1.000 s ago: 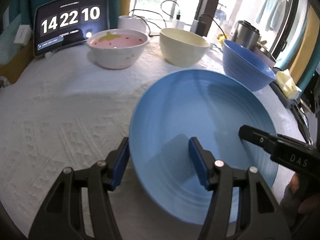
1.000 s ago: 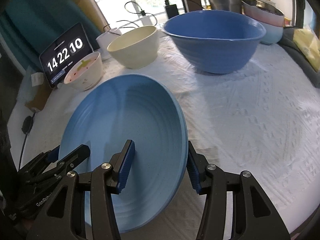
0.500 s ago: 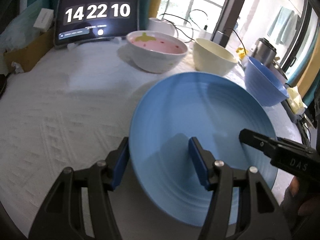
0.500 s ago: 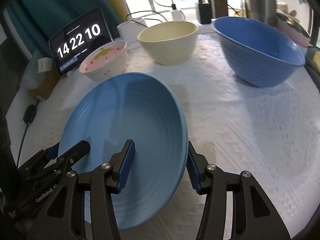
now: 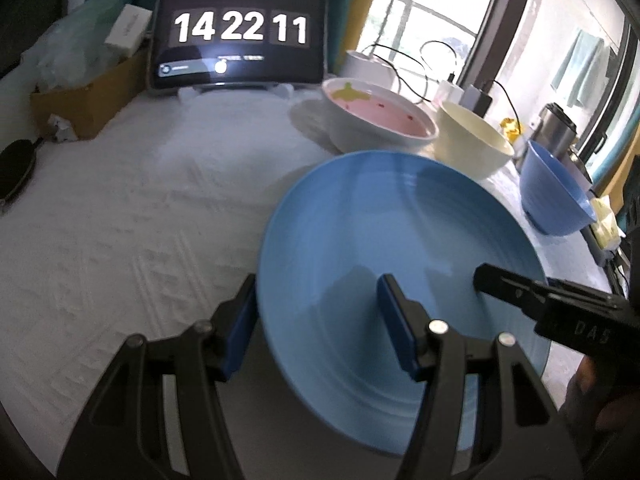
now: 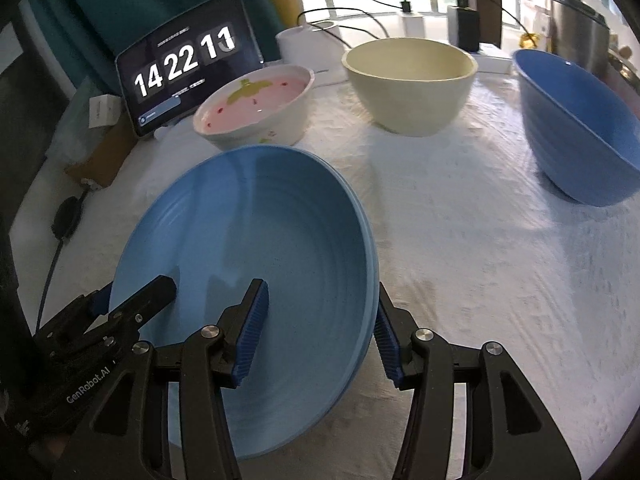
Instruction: Organize plates and bowls
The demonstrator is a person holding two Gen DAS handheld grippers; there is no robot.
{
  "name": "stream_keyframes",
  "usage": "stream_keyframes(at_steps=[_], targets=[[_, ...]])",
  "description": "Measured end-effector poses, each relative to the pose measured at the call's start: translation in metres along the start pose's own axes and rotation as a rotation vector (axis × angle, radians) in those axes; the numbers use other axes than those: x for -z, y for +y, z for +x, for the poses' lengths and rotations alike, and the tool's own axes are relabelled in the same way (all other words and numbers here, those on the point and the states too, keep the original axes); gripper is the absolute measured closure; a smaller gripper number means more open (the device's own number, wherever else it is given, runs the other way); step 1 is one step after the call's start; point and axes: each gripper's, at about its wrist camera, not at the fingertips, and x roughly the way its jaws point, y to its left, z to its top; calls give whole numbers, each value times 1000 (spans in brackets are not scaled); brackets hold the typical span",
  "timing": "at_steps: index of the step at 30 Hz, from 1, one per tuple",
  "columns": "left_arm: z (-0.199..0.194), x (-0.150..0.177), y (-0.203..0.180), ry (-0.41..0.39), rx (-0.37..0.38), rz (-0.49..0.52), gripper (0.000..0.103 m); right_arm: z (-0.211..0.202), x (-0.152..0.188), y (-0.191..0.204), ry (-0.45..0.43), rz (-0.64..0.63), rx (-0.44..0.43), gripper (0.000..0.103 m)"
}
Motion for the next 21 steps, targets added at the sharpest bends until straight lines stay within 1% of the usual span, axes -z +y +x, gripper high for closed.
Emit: stream_keyframes(at_steps=[9, 14, 17, 21], targets=[[-2, -3, 18, -14, -37, -25, 43, 13, -9, 18, 12, -27, -28, 49], [-4, -5, 25, -6, -11, -62, 42, 16, -12, 19, 24, -17, -39, 49], [-8, -6, 25, -24, -28, -69, 42, 18, -12, 19, 39, -23, -18, 49], [-15, -8, 25, -50, -53, -79, 42, 8, -12, 18, 8, -32, -23, 49]])
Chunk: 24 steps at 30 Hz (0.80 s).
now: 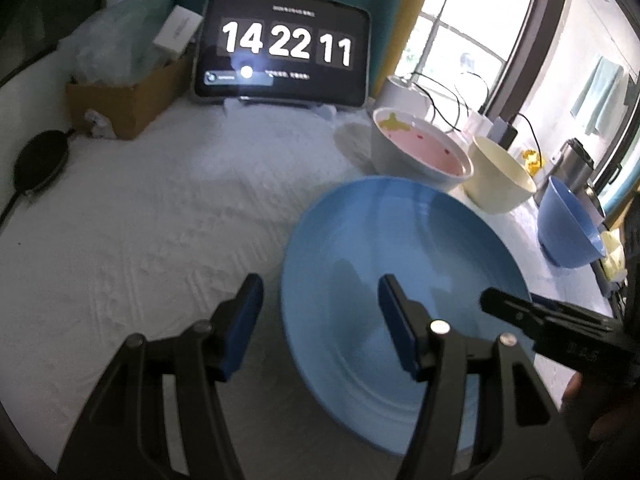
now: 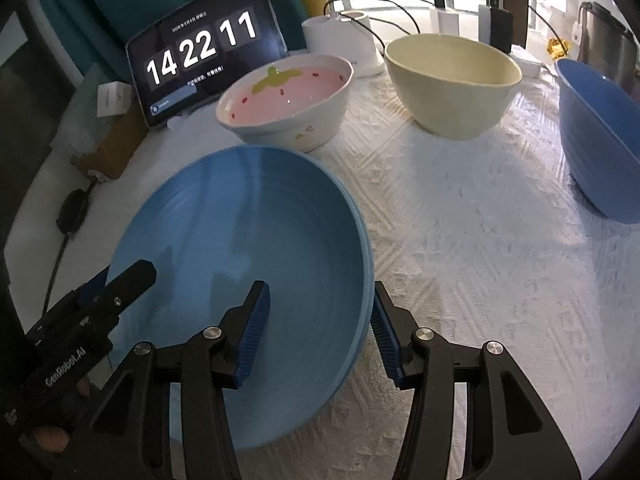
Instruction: Organize plates and bowls
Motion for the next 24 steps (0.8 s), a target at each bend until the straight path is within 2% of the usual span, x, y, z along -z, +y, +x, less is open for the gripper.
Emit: stream_keyframes(at_steps=[10, 24], targets=[[-23, -5, -11, -67, -6, -5, 41, -22, 4, -17, -49, 14, -11, 49], [-32, 4, -74, -65, 29, 86, 41, -57, 20, -66, -109, 77, -14, 49]])
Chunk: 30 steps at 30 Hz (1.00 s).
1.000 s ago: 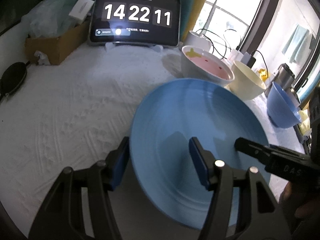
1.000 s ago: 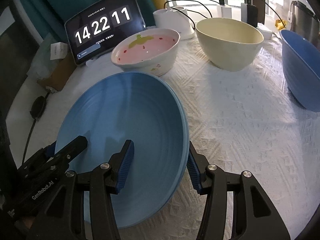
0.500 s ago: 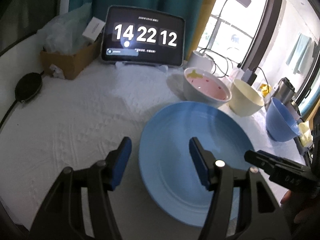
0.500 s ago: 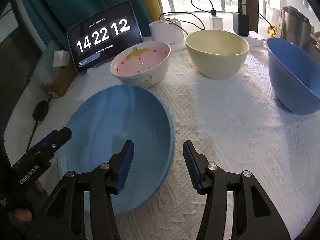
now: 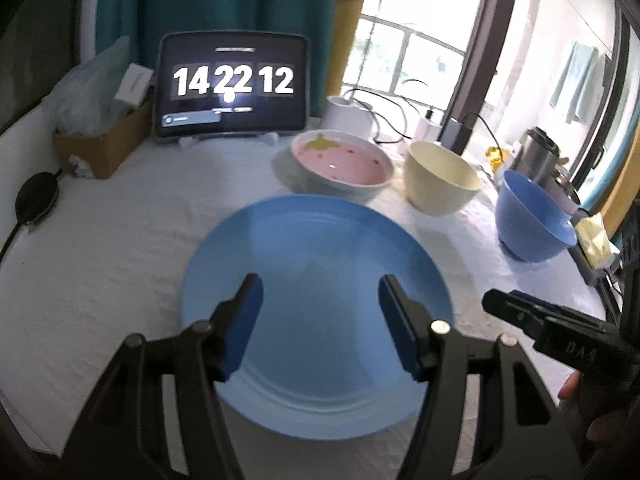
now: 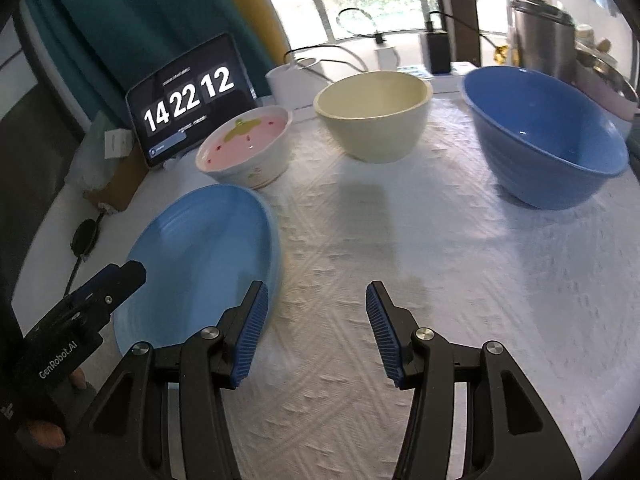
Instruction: Organize plates and bowls
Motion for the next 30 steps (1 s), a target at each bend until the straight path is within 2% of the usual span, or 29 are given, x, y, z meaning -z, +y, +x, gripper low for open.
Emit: stream_keyframes(at_steps=[17, 30], targets=[[-1, 8, -99, 5, 25, 128, 41, -47, 8, -89, -91, 101, 14, 49], [10, 2, -153, 8, 31, 204, 41, -69, 6, -153, -149, 159, 35, 49]])
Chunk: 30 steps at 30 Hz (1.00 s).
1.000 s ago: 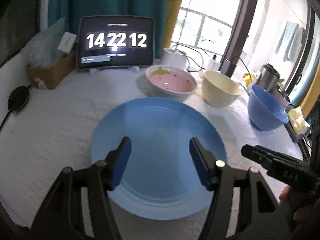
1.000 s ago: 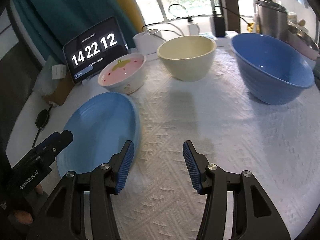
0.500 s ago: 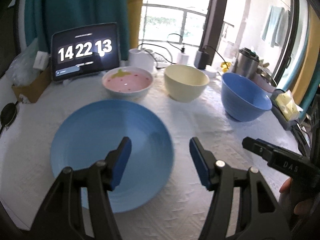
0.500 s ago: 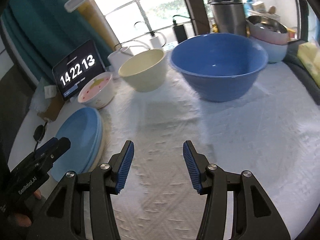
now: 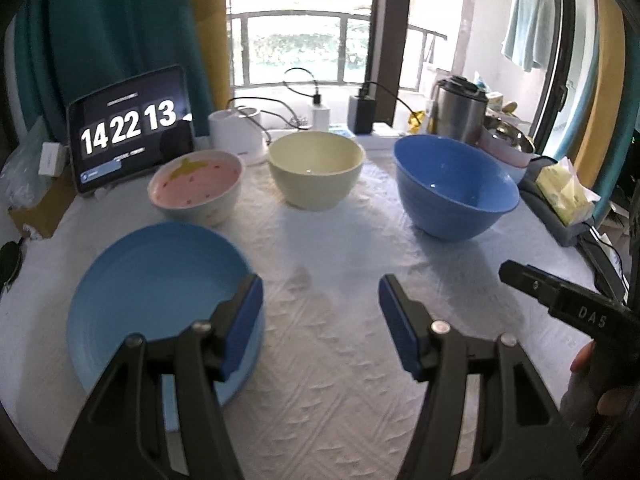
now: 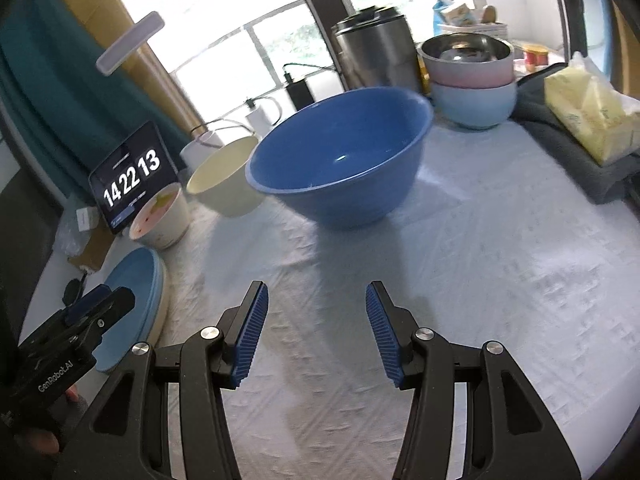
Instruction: Organize plates and bowls
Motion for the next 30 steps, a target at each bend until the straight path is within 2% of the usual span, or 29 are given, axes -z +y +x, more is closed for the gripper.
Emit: stream_keyframes(at_steps=[13, 24, 30], targets=[[20, -28, -46, -29, 42, 50, 41, -5, -30, -41, -37, 23, 16, 49], [43, -62, -78, -111, 89, 126, 41, 1, -63, -48, -88, 6, 5, 49], [64, -75, -81, -92, 81, 101, 41, 16, -78, -47, -84, 26, -4, 49]])
